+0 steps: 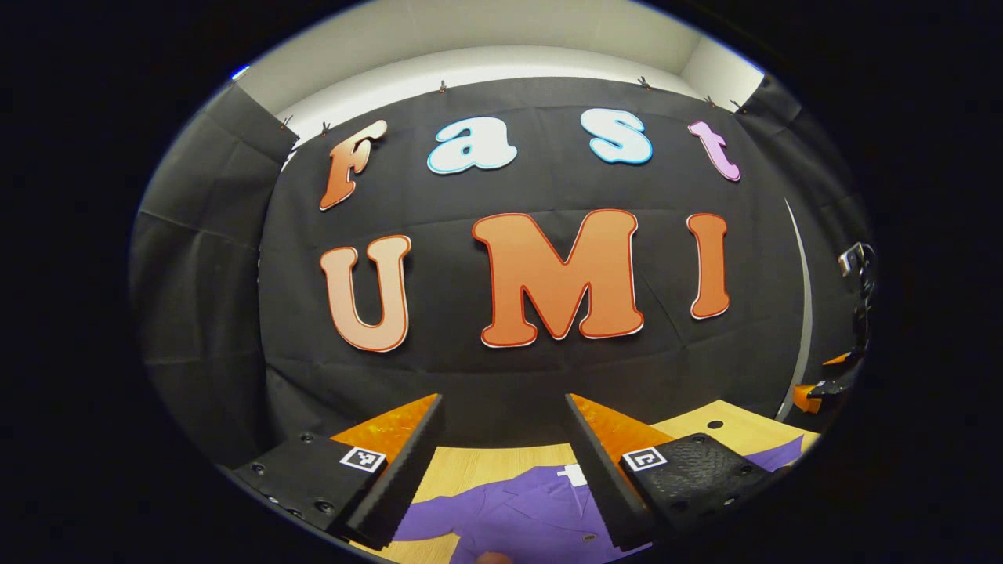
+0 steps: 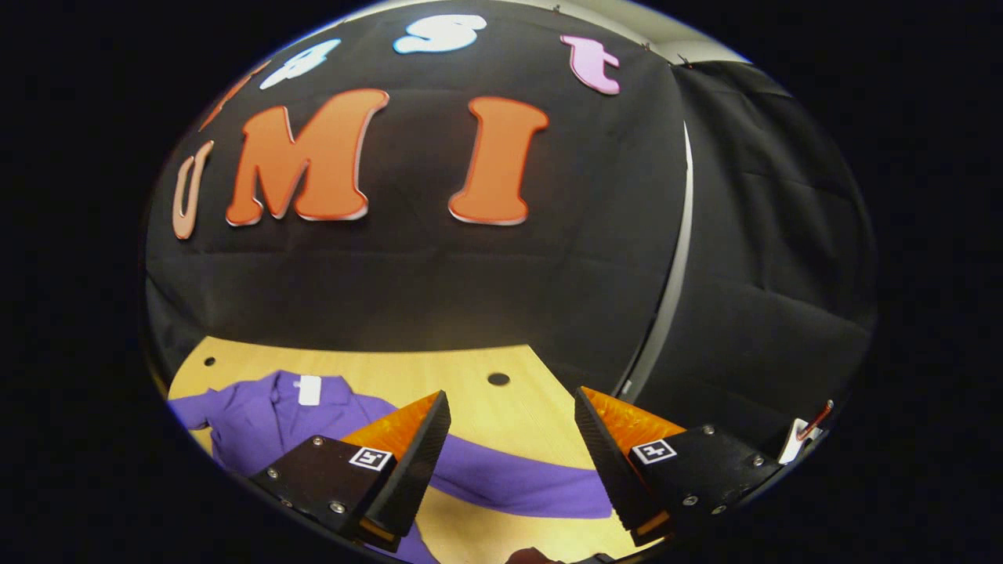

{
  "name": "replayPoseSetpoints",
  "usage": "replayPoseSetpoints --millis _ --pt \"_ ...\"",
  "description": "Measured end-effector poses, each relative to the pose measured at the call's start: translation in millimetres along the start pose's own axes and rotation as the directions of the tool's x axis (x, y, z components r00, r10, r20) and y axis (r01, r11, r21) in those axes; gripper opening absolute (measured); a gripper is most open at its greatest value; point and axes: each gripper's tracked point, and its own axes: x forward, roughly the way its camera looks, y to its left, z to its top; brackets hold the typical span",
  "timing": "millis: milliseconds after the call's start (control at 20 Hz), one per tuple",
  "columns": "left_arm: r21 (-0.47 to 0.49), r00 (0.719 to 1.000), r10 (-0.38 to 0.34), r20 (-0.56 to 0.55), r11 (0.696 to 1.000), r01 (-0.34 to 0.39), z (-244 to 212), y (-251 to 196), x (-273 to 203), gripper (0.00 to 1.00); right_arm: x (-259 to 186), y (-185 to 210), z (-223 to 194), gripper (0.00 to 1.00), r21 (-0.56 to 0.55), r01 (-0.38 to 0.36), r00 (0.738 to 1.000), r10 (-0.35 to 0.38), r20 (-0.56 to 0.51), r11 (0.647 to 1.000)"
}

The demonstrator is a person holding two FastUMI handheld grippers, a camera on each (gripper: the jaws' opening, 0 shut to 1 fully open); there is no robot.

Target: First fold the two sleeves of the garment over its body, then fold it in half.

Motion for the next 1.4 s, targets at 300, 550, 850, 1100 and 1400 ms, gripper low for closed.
replayPoseSetpoints --millis 300,550,850,1100,1400 --pt "0.019 0.999 0.019 -0.036 1.0 -0.018 -10 1 -9 0.94 39 -45 -97 0.96 0.057 0.072 0.927 -0.045 -0.373 0.996" --pt "0.039 0.997 0.024 -0.069 0.999 -0.021 -18 -4 -16 0.94 51 -80 -135 0.96 0.098 0.102 0.832 -0.031 -0.554 0.99" --pt "0.064 0.991 0.055 -0.119 0.997 -0.048 -31 -6 -24 0.94 62 -98 -168 0.97 0.133 0.11 0.704 0.017 -0.71 0.985" --pt "0.085 0.981 0.092 -0.17 0.993 -0.078 -47 -7 -28 0.94 74 -102 -197 0.96 0.121 0.079 0.606 0.049 -0.794 0.99" --pt "0.102 0.962 0.142 -0.233 0.987 -0.121 -68 -9 -38 0.94 89 -107 -224 0.97 0.108 0.059 0.533 0.061 -0.844 0.992"
